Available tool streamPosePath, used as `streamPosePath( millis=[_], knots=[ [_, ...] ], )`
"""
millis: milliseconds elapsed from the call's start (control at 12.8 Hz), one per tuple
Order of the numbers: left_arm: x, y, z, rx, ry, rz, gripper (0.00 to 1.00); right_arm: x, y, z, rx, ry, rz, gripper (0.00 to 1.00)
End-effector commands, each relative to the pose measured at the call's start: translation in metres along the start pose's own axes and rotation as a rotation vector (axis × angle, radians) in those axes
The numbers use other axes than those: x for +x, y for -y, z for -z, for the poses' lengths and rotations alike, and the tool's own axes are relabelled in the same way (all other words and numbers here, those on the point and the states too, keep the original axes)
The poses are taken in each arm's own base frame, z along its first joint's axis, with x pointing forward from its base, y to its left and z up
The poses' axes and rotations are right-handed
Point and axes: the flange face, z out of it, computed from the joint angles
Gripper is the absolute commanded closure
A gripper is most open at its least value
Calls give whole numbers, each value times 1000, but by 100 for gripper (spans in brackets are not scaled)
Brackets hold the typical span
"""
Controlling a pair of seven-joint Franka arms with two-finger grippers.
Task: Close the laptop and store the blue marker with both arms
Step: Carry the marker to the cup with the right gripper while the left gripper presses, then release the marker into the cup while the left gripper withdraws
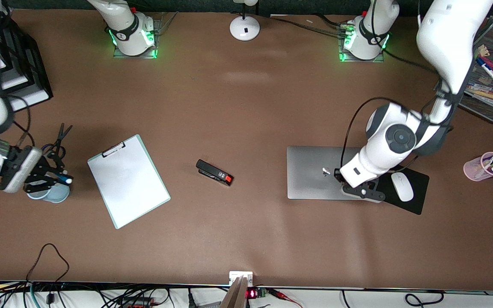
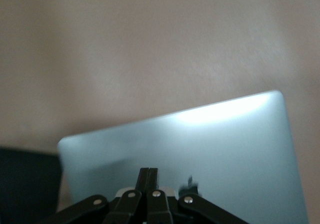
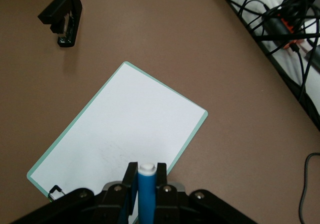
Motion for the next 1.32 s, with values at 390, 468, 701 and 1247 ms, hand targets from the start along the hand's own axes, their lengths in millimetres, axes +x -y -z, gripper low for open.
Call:
streamPosePath(
  millis=[390,468,701,1247],
  knots=[
    [-12,-12,165,114,273,3,0,-64,-28,50,20,-256,91,86],
    [-13,-9,184,111,276,8,0,-85,-32,47,8,-301,86,86],
    [-15,-2,236,81,261,39,0,-136,-40,27,-10,-417,83,86],
    [-65,85,307,7,146,226,0,-170,-47,10,-34,-516,124,86]
  ],
)
